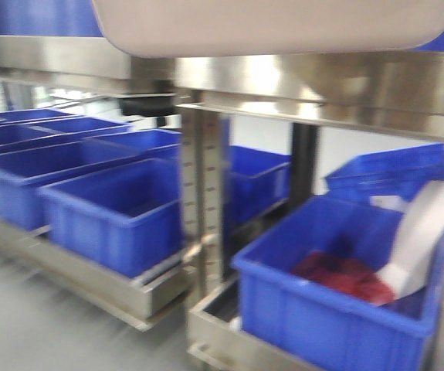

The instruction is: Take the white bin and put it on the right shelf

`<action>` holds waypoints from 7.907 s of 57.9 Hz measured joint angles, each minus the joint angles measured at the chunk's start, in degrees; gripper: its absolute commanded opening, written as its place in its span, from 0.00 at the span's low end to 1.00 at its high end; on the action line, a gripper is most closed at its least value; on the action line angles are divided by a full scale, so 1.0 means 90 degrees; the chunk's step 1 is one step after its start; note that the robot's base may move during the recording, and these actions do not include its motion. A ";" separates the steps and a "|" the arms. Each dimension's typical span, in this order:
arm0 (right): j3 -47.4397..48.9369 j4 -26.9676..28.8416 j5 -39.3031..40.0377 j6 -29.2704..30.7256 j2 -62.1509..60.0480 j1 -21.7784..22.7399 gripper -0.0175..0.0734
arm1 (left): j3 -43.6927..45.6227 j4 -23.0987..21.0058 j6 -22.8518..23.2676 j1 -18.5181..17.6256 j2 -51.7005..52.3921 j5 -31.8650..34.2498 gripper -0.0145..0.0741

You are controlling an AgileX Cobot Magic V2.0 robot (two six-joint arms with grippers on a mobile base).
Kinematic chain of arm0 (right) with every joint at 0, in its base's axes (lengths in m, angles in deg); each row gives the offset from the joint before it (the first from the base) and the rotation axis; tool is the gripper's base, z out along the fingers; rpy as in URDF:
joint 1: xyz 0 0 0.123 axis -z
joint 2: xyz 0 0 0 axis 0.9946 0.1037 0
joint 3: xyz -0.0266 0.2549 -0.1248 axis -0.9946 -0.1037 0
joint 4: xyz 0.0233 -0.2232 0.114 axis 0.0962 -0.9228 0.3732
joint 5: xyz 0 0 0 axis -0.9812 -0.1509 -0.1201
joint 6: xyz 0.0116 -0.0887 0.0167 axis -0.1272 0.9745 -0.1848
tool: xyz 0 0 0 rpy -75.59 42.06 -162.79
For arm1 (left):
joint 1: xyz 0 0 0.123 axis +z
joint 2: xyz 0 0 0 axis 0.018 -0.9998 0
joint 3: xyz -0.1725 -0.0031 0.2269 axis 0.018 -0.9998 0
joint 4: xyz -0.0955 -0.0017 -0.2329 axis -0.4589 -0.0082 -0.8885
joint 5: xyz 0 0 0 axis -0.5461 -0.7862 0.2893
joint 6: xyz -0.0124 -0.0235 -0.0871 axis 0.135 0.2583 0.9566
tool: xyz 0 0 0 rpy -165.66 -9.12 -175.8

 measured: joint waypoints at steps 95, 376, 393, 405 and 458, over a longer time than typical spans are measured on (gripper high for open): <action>0.0000 0.0000 0.0004 0.0000 0.0000 0.0000 0.26 | 0.0000 0.0000 0.0000 0.0000 0.0000 0.0000 0.02; -0.2377 -0.8166 0.1493 -0.2246 -0.6797 -0.0136 0.27 | -0.3477 0.9066 0.2457 -0.0177 0.7054 0.3672 0.03; -0.2377 -0.8147 0.1525 -0.2256 -0.6797 -0.0136 0.27 | -0.3515 0.9066 0.2457 -0.0177 0.7054 0.3682 0.03; -0.2377 -0.8147 0.1523 -0.2256 -0.6797 -0.0136 0.27 | -0.3515 0.9066 0.2457 -0.0177 0.7054 0.3702 0.03; -0.2381 -0.8137 0.1538 -0.2256 -0.6797 -0.0136 0.27 | -0.7285 1.0196 0.3832 -0.0177 0.9120 0.6281 0.03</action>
